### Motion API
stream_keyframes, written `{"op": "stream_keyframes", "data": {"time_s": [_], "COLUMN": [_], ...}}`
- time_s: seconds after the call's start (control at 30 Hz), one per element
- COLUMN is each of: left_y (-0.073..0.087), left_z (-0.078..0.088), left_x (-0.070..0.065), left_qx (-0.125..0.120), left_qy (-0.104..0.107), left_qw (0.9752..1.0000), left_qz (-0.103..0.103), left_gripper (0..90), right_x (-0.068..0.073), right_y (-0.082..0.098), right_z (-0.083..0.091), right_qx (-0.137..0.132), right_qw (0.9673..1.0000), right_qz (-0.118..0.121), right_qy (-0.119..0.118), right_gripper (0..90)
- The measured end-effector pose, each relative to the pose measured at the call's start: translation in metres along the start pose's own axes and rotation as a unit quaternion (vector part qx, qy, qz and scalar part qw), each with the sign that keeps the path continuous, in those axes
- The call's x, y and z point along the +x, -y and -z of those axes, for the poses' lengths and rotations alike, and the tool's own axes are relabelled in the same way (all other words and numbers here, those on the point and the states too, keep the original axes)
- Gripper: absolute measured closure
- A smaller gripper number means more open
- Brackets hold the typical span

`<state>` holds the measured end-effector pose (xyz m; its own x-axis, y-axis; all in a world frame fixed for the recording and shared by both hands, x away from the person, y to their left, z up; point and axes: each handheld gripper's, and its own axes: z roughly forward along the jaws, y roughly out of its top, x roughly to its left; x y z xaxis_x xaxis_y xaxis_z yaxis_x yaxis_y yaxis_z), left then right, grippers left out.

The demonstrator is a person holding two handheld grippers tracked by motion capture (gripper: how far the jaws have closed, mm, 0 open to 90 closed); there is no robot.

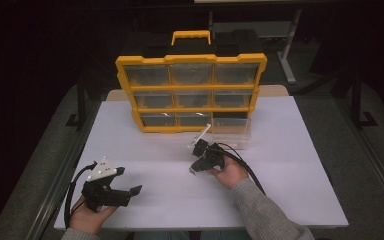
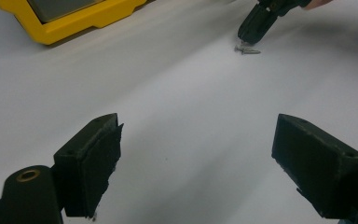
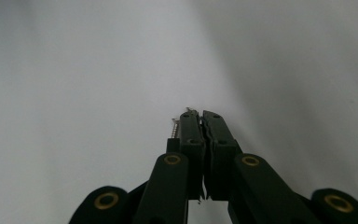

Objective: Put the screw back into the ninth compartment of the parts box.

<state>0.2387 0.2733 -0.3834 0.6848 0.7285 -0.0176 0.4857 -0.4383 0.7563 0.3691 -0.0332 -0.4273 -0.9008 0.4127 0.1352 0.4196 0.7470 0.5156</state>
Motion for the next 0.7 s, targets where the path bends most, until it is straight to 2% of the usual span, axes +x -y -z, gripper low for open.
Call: {"op": "stream_keyframes", "data": {"time_s": [0.07, 0.1, 0.2, 0.27, 0.4, 0.43, 0.67, 0.7], "left_y": [0.000, 0.000, 0.000, 0.000, -0.001, -0.001, 0.000, 0.000], "left_z": [0.000, -0.001, -0.001, -0.002, -0.002, -0.002, -0.002, -0.002], "left_x": [0.000, 0.000, 0.000, -0.001, -0.002, -0.002, 0.000, 0.000], "left_qx": [0.000, 0.000, 0.001, 0.001, 0.002, 0.002, 0.002, 0.002], "left_qy": [0.000, 0.000, 0.000, 0.001, 0.003, 0.003, 0.002, 0.002], "left_qw": [1.0000, 1.0000, 1.0000, 1.0000, 1.0000, 1.0000, 1.0000, 1.0000], "left_qz": [0.000, 0.001, 0.000, -0.001, 0.000, -0.001, -0.003, -0.003], "left_gripper": [15.2, 15.2, 15.2, 15.2, 15.2, 15.2, 15.2, 15.2], "right_x": [0.000, 0.001, 0.002, 0.001, -0.002, -0.004, -0.013, -0.017], "right_y": [-0.001, -0.002, -0.004, -0.006, -0.010, -0.012, -0.016, -0.017], "right_z": [0.002, 0.009, 0.014, 0.021, 0.033, 0.039, 0.056, 0.063], "right_qx": [-0.003, -0.011, -0.011, -0.015, -0.017, -0.020, -0.028, -0.033], "right_qw": [1.0000, 0.9998, 0.9997, 0.9993, 0.9987, 0.9981, 0.9979, 0.9977], "right_qz": [0.005, 0.017, 0.020, 0.024, 0.034, 0.037, 0.033, 0.032], "right_qy": [-0.001, -0.006, -0.012, -0.025, -0.035, -0.044, -0.048, -0.050], "right_gripper": [86.7, 86.7, 86.9, 87.0, 87.2, 87.2, 87.0, 87.0]}}
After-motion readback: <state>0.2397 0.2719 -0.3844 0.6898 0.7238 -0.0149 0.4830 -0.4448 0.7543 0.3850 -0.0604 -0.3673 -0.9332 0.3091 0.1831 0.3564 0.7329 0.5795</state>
